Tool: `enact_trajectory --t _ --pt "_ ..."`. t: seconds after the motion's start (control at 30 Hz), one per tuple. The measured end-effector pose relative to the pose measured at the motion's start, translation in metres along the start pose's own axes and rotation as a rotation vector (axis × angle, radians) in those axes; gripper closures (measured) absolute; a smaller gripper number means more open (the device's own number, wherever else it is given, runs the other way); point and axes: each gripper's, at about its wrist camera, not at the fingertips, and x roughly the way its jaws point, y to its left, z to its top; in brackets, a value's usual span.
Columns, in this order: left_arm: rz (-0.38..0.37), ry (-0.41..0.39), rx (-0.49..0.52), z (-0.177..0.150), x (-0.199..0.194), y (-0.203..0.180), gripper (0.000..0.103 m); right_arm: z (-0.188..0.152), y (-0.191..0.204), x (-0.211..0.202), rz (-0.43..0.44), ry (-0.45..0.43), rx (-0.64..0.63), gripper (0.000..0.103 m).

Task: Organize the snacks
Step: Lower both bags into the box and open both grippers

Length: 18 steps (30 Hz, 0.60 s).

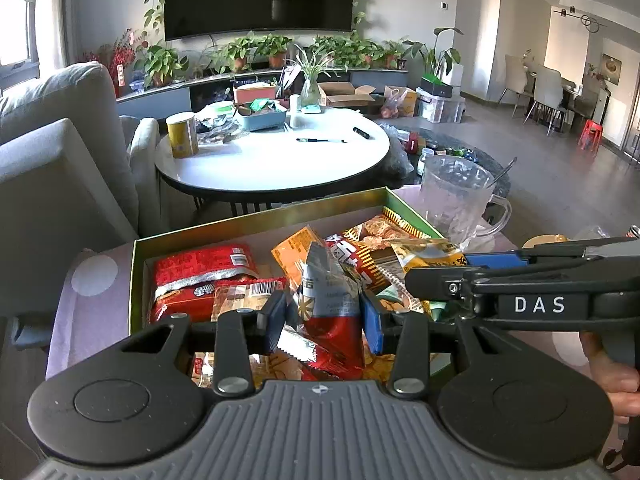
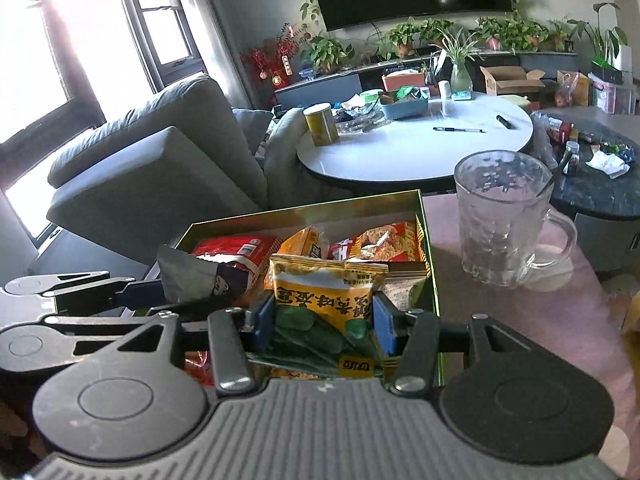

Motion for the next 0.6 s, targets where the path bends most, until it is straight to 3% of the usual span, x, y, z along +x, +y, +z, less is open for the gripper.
enact_trajectory --t 0.43,0.6 --pt "0.032 -0.012 -0.035 -0.003 -0.002 0.006 0.06 0.002 -0.001 0.006 0.004 0.018 0.034 0.051" --pt "0.051 -0.036 -0.043 -0.003 -0.009 0.007 0.046 0.002 -0.002 0.002 0.002 0.008 0.043 0.048"
